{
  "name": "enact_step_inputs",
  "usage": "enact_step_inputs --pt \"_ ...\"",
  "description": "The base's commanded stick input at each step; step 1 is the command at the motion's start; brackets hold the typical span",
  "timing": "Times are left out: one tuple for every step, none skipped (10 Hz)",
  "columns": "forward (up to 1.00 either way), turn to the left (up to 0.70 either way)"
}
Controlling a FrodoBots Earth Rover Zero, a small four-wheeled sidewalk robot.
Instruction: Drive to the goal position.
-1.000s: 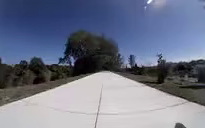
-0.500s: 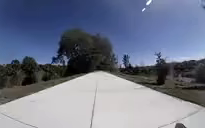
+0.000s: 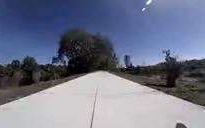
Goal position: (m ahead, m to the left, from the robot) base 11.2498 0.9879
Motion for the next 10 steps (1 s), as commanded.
enact_step_inputs --pt "1.00 0.00" --pt "1.00 0.00" --pt "1.00 0.00" --pt "1.00 0.00" --pt "1.00 0.00" --pt "1.00 0.00" --pt "1.00 0.00" --pt "1.00 0.00" --pt "1.00 0.00" --pt "1.00 -0.40"
